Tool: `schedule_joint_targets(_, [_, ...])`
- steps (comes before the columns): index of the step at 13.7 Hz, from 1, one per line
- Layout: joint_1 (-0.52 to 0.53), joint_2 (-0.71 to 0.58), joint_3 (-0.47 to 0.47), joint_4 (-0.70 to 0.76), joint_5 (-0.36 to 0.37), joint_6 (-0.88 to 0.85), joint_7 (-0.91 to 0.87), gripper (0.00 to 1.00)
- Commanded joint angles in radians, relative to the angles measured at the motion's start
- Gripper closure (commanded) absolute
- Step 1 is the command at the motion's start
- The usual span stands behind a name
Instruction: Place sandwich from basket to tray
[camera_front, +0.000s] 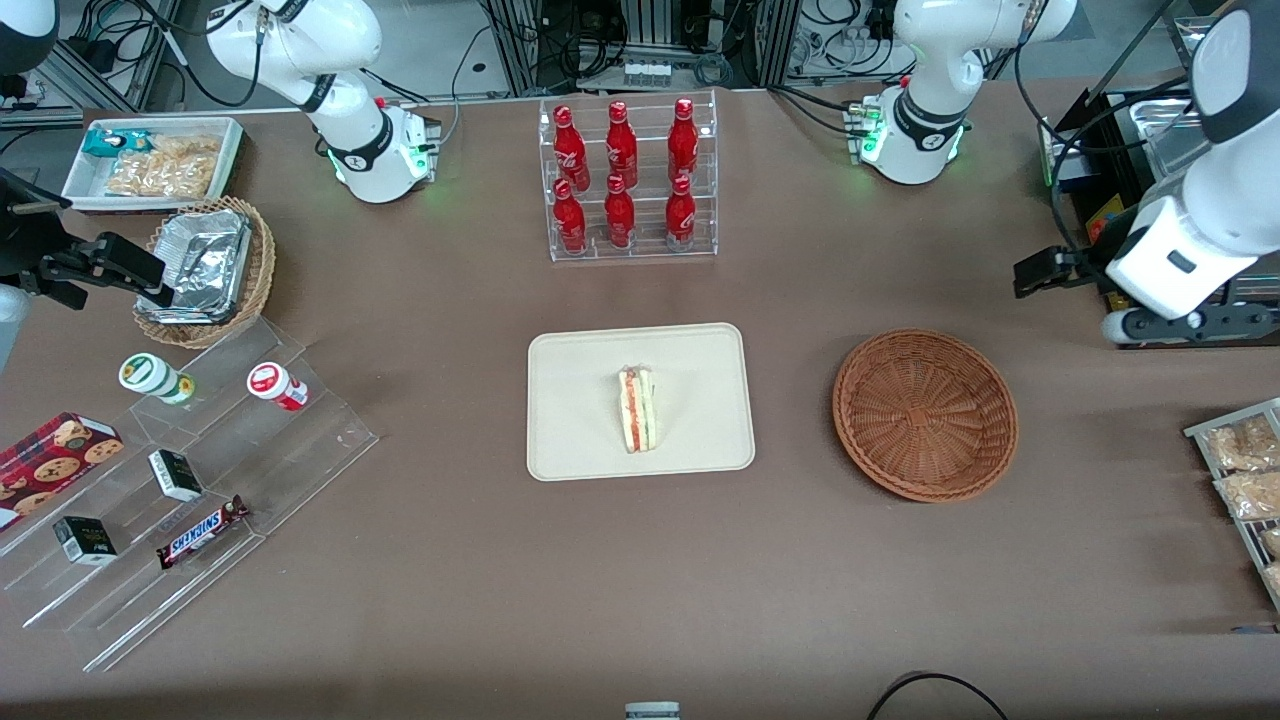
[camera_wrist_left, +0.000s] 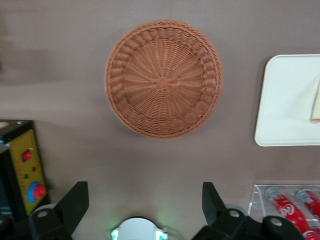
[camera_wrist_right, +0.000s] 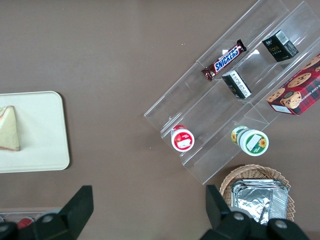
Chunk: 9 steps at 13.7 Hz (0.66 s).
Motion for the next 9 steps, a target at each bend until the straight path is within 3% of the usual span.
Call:
schedule_joint_targets(1, [0.008, -0.044, 0.002, -0.020, 0.053, 0.003, 0.034, 0.00])
schedule_joint_targets(9, [0.008, -0.050, 0.062, -0.020, -0.028, 0.040, 0.054, 0.00])
